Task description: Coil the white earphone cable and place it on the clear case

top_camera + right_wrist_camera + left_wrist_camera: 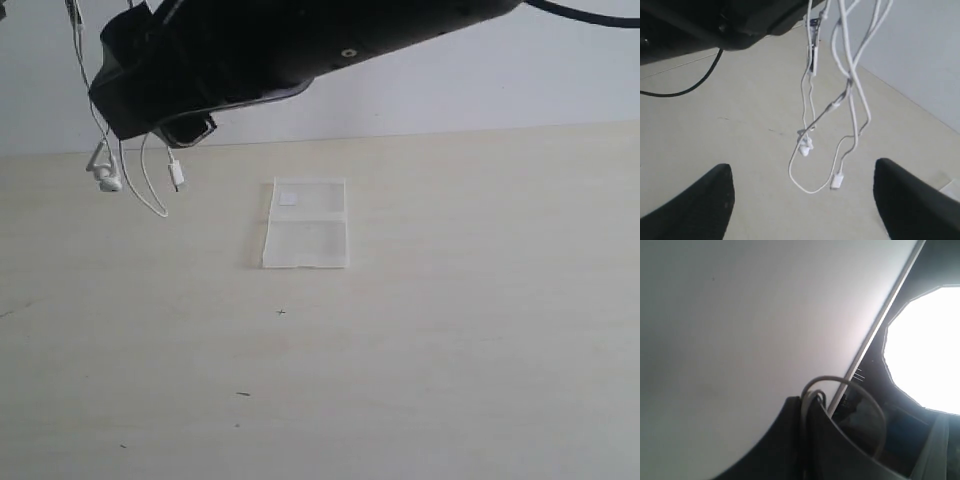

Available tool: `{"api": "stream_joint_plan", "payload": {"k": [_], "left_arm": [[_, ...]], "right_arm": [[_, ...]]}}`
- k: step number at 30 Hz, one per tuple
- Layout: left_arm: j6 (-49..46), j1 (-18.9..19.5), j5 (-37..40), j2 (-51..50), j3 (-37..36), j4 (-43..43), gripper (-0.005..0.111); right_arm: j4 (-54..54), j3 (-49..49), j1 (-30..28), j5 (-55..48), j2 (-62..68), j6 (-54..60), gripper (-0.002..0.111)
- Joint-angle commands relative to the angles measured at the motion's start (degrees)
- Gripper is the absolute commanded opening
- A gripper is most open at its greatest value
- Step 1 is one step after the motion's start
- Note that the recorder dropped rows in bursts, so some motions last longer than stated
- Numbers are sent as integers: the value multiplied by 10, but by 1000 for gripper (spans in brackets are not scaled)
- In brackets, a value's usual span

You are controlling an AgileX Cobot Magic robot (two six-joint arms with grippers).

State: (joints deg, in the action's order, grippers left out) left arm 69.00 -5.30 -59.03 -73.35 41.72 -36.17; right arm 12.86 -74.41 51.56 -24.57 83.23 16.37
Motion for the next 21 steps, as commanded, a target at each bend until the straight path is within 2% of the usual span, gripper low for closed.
{"api": "stream_joint_plan", "payload": {"k": [1,21], "left_arm": [[-10,1,-8,0,-2,9,0],[-10,1,-11,0,-2,56,0]], "right_arm": [[3,3,-3,41,36,6,74],[3,3,-3,151,69,2,74]]}}
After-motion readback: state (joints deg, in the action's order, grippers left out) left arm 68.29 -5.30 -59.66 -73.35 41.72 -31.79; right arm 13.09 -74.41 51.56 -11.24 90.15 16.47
